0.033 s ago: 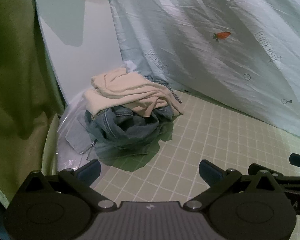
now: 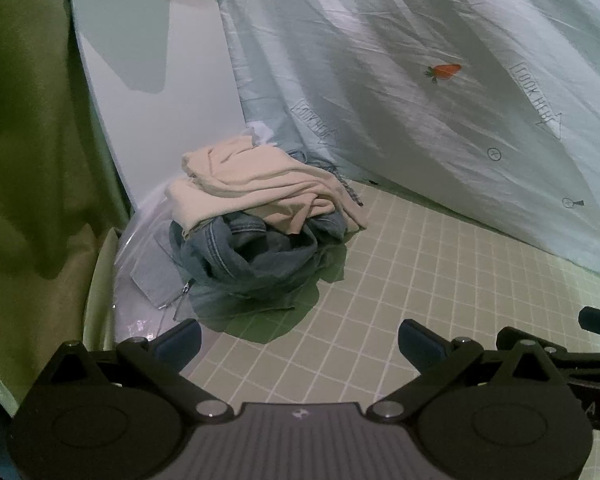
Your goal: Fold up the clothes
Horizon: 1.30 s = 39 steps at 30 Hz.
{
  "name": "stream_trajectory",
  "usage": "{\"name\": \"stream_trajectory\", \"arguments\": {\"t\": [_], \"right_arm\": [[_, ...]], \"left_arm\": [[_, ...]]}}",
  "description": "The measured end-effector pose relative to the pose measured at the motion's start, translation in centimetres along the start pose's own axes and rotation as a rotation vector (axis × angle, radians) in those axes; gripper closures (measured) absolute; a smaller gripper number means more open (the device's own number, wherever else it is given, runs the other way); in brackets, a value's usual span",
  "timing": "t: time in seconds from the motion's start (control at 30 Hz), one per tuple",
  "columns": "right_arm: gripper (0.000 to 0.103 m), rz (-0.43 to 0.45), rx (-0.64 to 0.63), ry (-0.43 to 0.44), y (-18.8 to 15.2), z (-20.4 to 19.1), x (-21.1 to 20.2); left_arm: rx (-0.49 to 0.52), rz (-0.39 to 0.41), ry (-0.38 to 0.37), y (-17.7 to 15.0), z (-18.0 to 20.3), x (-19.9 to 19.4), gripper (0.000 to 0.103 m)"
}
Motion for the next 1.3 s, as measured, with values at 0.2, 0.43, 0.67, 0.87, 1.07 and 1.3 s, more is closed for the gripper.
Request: {"name": "stream_trajectory", "arguments": {"t": [0.2,0.43,0.67,0.87,1.07,1.3], "right_arm": [[0.0,0.0,0.0,-0.003,0.09,-0.03,-0.11],[0.0,0.001,-0.001,-0.007,0.16,-0.03,-0.23],[0.0,0.001,-0.001,-0.009,0.44,0.21,-0.09],[0.0,0.003,-0.003,-0.012,0.55,0.09,-0.2],[0.0,0.004,-0.003,-0.011,0.48,0.19,-0.11],[0.0,0.008,-0.001,-0.009,0.13,0.16,-0.16]], "left_arm": [[-0.003,-0.003,-0.002,0.16,0.21,-0.1,0.0],[-0.001,-0.002,-0.006,-0.01,0.2,0.15,0.0],[0.005,-0.001,0.0,0.11,0.42,0.33,0.0],[0.007,0.001,-0.004,0.12,0.47,0.12,0.0],[0.009,0.001,-0.005,0.08,0.3,0.07,0.0],[0.007,-0.002,-0.002,-0.09,0.37,0.05,0.0]]}}
Point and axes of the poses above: each gripper's, at about its wrist camera, not at the fingertips, and x roughly the way its jaws point, z to its right, y to its top, the point moved 10 cm from there along x, roughly the way its jaws point, and after that the axes turned 10 degrees about -y, right-handed, at the moved point
